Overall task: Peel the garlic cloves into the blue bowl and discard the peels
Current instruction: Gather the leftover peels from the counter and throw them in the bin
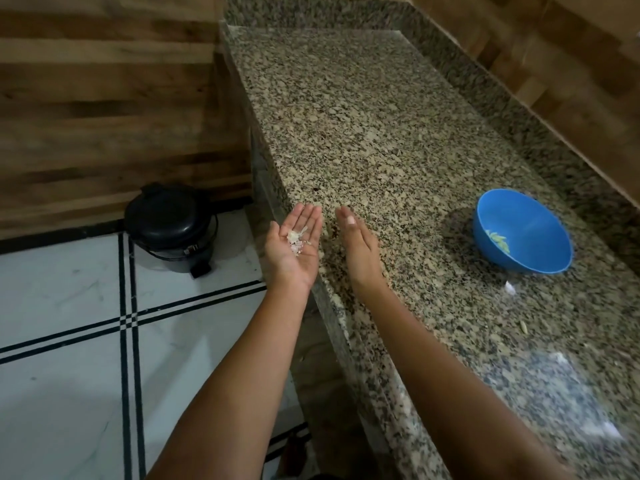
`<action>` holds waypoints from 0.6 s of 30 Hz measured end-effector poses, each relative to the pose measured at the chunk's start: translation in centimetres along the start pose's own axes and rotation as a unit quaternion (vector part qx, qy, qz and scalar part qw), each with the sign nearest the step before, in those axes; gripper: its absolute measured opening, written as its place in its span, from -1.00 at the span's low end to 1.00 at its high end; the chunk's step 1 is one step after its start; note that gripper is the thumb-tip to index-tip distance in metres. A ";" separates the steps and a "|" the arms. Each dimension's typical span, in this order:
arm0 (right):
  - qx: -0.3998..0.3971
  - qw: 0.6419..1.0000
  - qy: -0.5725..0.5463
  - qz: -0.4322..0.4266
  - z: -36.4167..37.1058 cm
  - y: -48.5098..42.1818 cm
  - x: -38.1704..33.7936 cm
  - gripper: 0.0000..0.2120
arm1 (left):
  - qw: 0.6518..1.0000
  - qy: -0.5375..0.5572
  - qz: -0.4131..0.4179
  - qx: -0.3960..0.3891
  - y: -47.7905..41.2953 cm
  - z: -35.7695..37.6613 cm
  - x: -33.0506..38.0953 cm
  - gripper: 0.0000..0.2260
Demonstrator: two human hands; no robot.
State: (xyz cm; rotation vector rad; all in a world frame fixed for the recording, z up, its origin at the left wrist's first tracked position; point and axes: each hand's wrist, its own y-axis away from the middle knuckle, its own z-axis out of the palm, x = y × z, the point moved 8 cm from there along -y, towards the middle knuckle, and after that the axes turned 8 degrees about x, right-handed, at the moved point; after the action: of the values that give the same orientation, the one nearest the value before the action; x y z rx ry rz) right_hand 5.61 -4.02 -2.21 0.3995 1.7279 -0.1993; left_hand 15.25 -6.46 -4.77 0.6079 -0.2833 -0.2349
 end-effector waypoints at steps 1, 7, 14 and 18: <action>0.005 1.000 -0.015 0.007 -0.1 0.0 0.0 -0.58 | 1.000 -0.002 -0.001 0.000 0.0 0.0 0.0 -0.52; -0.118 0.882 0.407 -0.207 -2.6 1.6 0.1 -0.53 | 1.000 0.002 -0.009 0.000 -0.2 -0.2 -0.1 -0.51; -0.169 0.753 0.593 -0.227 -2.3 1.2 2.7 -0.51 | 1.000 0.005 -0.011 -0.004 -0.3 -0.2 0.0 -0.51; -0.144 0.764 0.599 -0.194 -2.3 -0.2 2.5 -0.46 | 1.000 0.000 -0.013 -0.006 -0.1 -0.2 0.0 -0.51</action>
State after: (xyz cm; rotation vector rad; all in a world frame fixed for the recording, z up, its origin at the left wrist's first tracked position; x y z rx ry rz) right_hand 3.10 -3.01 -4.18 -0.1579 3.0637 0.0759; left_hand 15.26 -6.40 -4.97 0.6001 -0.2733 -0.2615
